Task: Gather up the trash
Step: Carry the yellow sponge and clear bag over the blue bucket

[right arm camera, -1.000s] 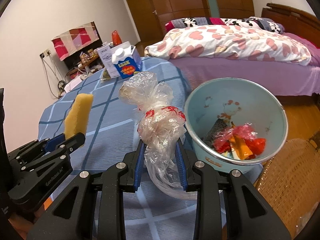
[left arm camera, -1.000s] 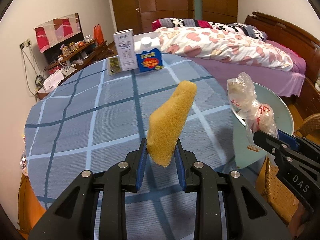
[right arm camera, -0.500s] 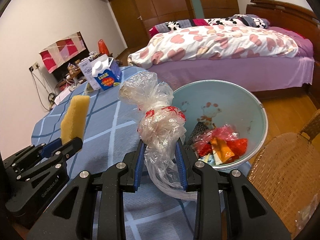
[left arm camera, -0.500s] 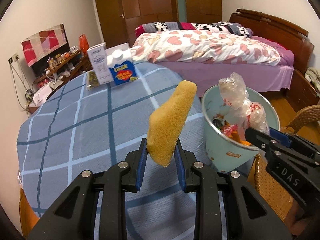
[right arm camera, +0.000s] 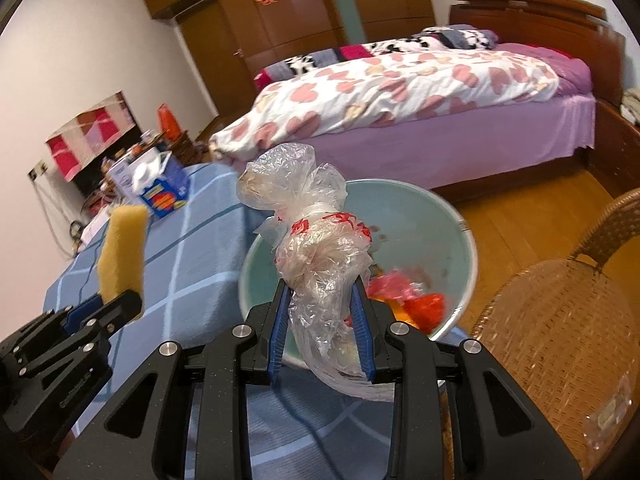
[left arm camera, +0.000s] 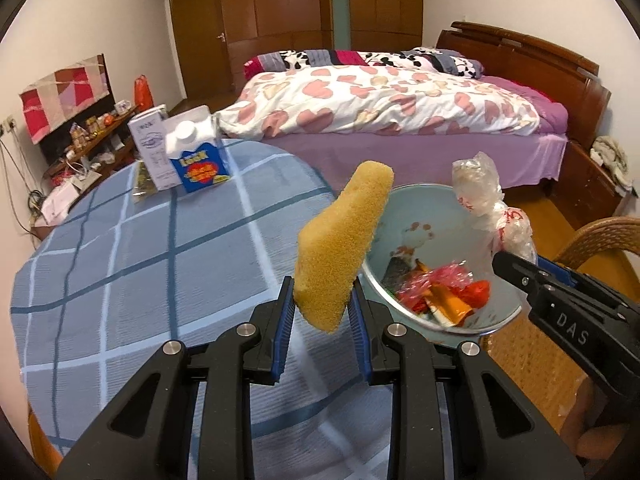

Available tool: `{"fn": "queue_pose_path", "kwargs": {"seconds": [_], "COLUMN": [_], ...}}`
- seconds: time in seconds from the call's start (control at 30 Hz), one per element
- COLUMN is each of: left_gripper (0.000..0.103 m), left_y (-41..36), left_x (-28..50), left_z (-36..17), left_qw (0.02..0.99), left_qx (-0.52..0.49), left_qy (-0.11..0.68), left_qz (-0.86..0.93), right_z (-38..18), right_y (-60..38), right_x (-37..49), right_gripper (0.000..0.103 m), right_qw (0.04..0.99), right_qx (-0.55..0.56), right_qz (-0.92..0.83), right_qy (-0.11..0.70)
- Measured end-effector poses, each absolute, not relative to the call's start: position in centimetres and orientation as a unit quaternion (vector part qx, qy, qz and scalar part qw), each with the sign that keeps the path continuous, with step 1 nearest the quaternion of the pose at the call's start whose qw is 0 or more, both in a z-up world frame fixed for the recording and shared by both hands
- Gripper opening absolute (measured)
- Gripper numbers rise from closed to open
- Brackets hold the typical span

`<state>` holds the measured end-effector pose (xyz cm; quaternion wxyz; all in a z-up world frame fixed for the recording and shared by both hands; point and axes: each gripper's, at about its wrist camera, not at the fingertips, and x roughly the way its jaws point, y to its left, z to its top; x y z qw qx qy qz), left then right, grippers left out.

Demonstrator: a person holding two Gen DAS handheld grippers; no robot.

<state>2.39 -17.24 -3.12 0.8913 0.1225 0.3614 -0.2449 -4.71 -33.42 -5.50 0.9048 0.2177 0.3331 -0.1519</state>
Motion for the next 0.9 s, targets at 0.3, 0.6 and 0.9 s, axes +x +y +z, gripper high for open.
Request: {"fn": "queue_pose_path", "kwargs": {"seconds": [0.3,0.6,0.9], "left_gripper": [0.027,0.027,0.027], "left_y": [-21.0,-24.8,-25.7], "left_x": [3.2,4.0,4.3], "left_z": [-3.6,-5.0,-5.5], "left_qw": [0.877,0.866,0.866], "left_qx": [0.121,0.130,0.136], "left_qy": [0.373,0.390,0.390], "left_qz": [-0.278,-0.286,-0.283], "right_z": [-5.6,-6.4,-7.2], "right_y": [-36.5,-38.9,-40.1], "right_x": [-4.9,-4.6,-4.7], "right_gripper": [0.030,0.030,0.030], "right_qw": [0.899,0.888,0.882], "right_qx": [0.228,0.246,0.258], "right_qz": [-0.188,-0.213,-0.221], "right_qy": [0.324,0.326,0.328]}}
